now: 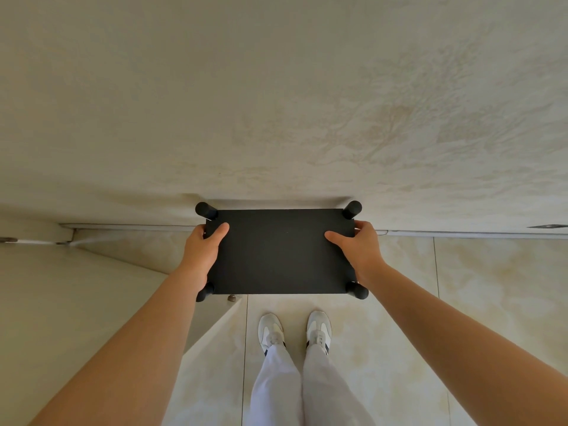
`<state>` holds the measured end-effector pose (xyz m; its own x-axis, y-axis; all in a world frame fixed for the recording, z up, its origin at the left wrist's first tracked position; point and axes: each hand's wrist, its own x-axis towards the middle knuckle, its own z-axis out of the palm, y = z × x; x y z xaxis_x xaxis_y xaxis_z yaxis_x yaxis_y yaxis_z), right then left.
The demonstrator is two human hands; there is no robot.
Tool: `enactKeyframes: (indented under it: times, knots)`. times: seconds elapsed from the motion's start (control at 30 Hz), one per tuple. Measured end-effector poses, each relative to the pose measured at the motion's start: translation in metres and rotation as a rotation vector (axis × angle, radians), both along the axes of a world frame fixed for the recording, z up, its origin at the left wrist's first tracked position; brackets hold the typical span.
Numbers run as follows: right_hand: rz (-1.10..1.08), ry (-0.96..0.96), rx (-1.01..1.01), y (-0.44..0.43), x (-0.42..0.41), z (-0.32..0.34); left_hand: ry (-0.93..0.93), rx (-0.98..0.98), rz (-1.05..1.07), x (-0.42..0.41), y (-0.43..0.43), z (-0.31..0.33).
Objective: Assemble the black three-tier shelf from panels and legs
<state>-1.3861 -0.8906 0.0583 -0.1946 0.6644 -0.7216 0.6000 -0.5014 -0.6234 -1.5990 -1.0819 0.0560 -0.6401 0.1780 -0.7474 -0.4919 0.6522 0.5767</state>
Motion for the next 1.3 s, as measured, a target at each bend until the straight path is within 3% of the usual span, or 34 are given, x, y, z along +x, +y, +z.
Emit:
enactKeyframes:
  times: [0.47, 1.0, 1.3]
  knots:
    - [0.027, 0.004, -0.036, 0.007, -0.008, 0.003, 0.045, 0.036, 0.075, 0.006, -0.005, -0.004]
    - [0.093, -0.018, -0.093, 0.015, -0.004, 0.001, -0.015, -0.048, 0.019, -0.004, -0.002, -0.004]
    - [0.277, -0.069, 0.059, 0.013, 0.007, 0.004, 0.209, -0.124, -0.106, 0.002, 0.001, 0.006]
